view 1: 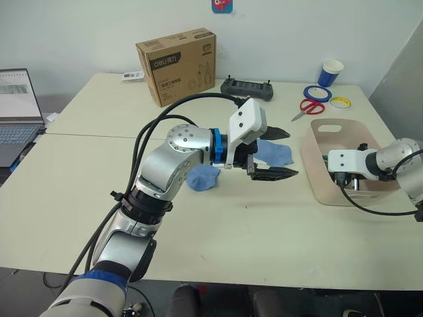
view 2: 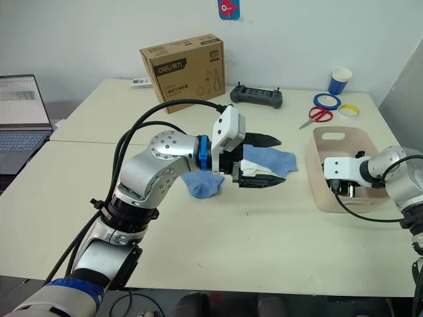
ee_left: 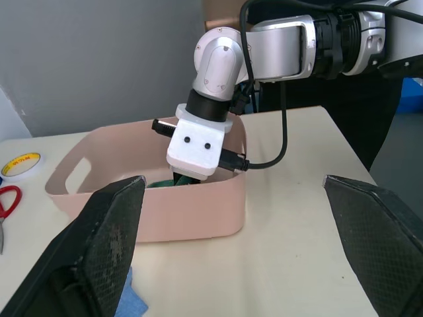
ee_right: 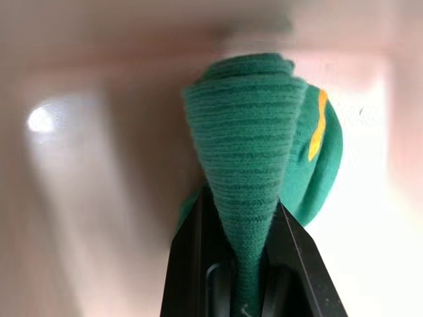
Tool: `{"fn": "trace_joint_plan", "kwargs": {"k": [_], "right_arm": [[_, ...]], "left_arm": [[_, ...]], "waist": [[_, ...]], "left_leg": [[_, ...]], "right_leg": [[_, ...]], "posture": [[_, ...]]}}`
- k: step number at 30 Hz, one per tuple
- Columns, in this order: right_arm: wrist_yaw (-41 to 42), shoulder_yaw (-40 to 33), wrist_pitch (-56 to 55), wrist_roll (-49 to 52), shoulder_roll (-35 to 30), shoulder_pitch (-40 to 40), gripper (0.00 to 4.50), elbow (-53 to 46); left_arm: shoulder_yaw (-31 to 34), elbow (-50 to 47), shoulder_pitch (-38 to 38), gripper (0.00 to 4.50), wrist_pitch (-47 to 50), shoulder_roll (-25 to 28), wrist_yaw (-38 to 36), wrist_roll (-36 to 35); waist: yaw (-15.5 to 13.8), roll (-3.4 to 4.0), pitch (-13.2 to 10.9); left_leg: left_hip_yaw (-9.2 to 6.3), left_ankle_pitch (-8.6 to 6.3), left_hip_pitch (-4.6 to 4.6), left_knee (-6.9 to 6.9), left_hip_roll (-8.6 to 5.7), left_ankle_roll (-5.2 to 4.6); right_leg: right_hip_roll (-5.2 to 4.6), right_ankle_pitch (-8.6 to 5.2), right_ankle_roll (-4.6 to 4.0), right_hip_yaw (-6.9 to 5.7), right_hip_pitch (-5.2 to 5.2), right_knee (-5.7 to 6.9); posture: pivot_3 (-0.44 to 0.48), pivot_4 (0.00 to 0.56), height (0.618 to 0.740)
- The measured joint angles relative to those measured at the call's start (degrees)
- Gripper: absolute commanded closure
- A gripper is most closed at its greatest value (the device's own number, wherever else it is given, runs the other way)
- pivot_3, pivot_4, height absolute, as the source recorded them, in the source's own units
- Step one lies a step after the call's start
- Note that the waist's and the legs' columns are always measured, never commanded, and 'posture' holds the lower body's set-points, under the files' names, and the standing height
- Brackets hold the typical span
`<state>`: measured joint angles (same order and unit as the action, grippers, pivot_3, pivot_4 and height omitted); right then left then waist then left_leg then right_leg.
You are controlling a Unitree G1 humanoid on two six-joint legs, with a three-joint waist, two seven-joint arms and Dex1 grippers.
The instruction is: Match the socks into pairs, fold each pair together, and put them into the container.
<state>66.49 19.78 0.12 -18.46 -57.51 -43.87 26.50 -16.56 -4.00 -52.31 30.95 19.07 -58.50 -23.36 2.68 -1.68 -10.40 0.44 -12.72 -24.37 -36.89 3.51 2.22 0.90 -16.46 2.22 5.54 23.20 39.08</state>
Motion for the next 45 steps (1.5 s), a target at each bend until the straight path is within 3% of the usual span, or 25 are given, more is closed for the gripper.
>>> {"fn": "trace_joint_plan", "kwargs": {"k": [2,15,26,31,36,39,43,45], "right_arm": [[0.1,0.0,-0.2,-0.3,0.3,-0.1,4.50,0.7],[6.0,-0.7,0.4,0.0,-0.6,-4.6,0.09,0.6],[17.6,-3.2,2.4,1.9,-8.1,-13.9,0.04,-0.5],[18.4,-6.4,6.3,5.7,-6.0,-17.9,0.04,-3.3],[12.7,-13.6,22.0,19.0,9.7,-11.3,0.04,-19.8],[1.5,-15.9,33.5,24.9,24.3,-4.0,0.04,-29.1],[-14.4,-17.1,37.2,26.3,36.7,5.6,0.04,-37.3],[-19.7,-16.7,36.2,26.0,39.9,10.2,0.04,-38.3]], "left_arm": [[0.0,0.2,0.0,0.01,0.0,0.1,-0.2,0.2],[0.0,0.7,0.1,0.00,-0.2,0.8,-1.0,1.0],[0.1,1.4,3.1,0.00,-1.1,2.9,-0.9,2.9],[2.1,-2.3,8.5,0.00,1.0,5.4,1.3,2.9],[9.8,-8.0,17.9,0.00,1.1,6.0,9.6,3.1],[14.2,-10.8,24.4,0.00,0.9,4.4,17.6,4.4],[18.0,-14.5,35.3,0.00,-1.4,1.7,26.4,7.2],[18.7,-15.1,38.8,0.00,-2.2,0.2,29.8,8.1]], "waist": [[0.0,0.00,0.0],[0.0,0.16,0.0],[0.2,0.38,-0.1],[0.7,0.44,-0.1],[1.0,0.39,-0.1],[0.6,0.39,-0.1],[-0.3,0.34,0.0],[-1.1,0.32,0.0]], "left_leg": [[0.01,0.00,0.00,-0.01,0.00,0.00],[0.01,0.00,0.00,-0.07,0.00,0.00],[0.04,0.00,0.03,-0.07,0.00,-0.01],[0.03,0.00,0.08,-0.09,0.02,-0.01],[-0.12,0.00,0.42,-0.10,0.08,0.00],[-0.18,0.05,0.40,-0.10,0.10,0.08],[-0.14,0.13,0.33,-0.11,0.04,0.24],[-0.10,0.14,0.21,-0.14,-0.04,0.25]], "right_leg": [[0.00,0.00,0.00,0.01,0.00,0.00],[-0.01,0.03,0.02,0.02,-0.01,0.05],[-0.01,0.03,0.02,0.06,-0.01,0.06],[0.00,0.04,0.00,0.07,0.00,0.22],[0.05,0.03,-0.01,0.01,-0.12,0.82],[0.05,0.02,-0.03,-0.06,-0.03,1.03],[-0.04,0.02,-0.03,-0.10,-0.07,0.92],[-0.11,0.05,0.02,-0.10,-0.03,0.84]], "posture": [[0.000,0.150,0.740],[0.000,0.150,0.740],[0.000,0.150,0.740],[0.000,0.150,0.740],[0.000,0.150,0.740],[0.000,0.150,0.740],[0.000,0.150,0.740],[0.000,0.150,0.740]]}}
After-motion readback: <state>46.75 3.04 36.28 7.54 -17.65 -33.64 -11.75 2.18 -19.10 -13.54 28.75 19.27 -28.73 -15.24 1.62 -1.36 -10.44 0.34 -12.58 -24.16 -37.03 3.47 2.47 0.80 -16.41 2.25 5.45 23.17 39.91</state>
